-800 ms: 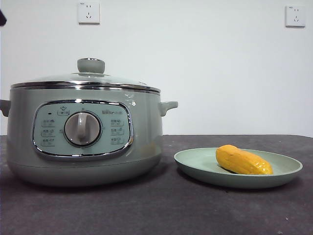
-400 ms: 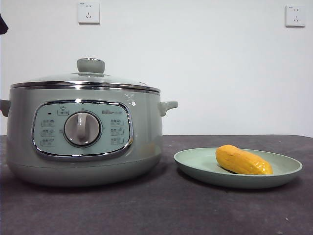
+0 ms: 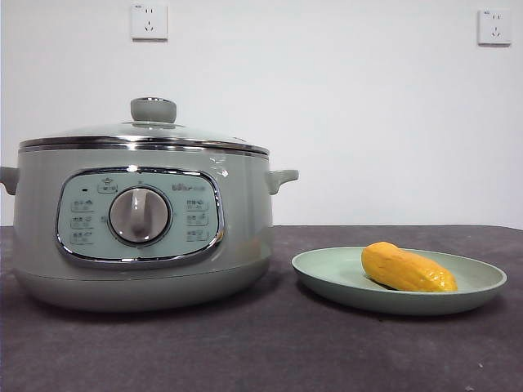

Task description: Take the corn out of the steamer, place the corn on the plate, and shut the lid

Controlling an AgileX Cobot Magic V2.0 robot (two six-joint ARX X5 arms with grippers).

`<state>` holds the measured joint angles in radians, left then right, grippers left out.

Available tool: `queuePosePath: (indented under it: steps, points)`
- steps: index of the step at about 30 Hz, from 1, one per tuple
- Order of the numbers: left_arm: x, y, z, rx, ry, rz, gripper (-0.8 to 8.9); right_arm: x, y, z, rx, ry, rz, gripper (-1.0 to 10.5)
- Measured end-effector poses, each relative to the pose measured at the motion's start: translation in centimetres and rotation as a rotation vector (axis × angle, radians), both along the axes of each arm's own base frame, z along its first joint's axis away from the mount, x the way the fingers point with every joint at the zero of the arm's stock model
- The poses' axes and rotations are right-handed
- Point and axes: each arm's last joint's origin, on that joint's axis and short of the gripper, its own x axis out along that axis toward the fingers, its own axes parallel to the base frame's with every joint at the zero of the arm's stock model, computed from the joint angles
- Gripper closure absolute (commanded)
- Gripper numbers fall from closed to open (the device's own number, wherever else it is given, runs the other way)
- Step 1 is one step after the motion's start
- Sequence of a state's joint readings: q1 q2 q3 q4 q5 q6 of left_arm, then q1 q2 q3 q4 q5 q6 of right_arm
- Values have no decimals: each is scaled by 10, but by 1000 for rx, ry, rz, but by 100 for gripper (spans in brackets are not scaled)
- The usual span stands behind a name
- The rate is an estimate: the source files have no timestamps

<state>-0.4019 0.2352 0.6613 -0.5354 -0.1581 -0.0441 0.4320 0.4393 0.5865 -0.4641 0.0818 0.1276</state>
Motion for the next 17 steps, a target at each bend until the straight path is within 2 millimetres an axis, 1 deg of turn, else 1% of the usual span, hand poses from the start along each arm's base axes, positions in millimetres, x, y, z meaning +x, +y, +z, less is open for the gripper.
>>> queuePosePath:
  steps: [2, 5, 8, 13, 15, 17]
  points:
    - [-6, 7, 0, -14, -67, 77, 817, 0, 0, 0, 0, 0, 0, 943]
    - [-6, 12, -16, -11, -101, 177, 817, 0, 0, 0, 0, -1, 0, 943]
    - [6, 14, -43, -1, -84, 218, 817, 0, 0, 0, 0, 0, 0, 943]
    - [30, 17, -96, 9, -14, 247, 817, 0, 0, 0, 0, 0, 0, 943]
    - [35, 18, -113, 13, 13, 259, 817, 0, 0, 0, 0, 0, 0, 943]
    - [39, 19, -126, 15, 27, 266, 817, 0, 0, 0, 0, 0, 0, 943]
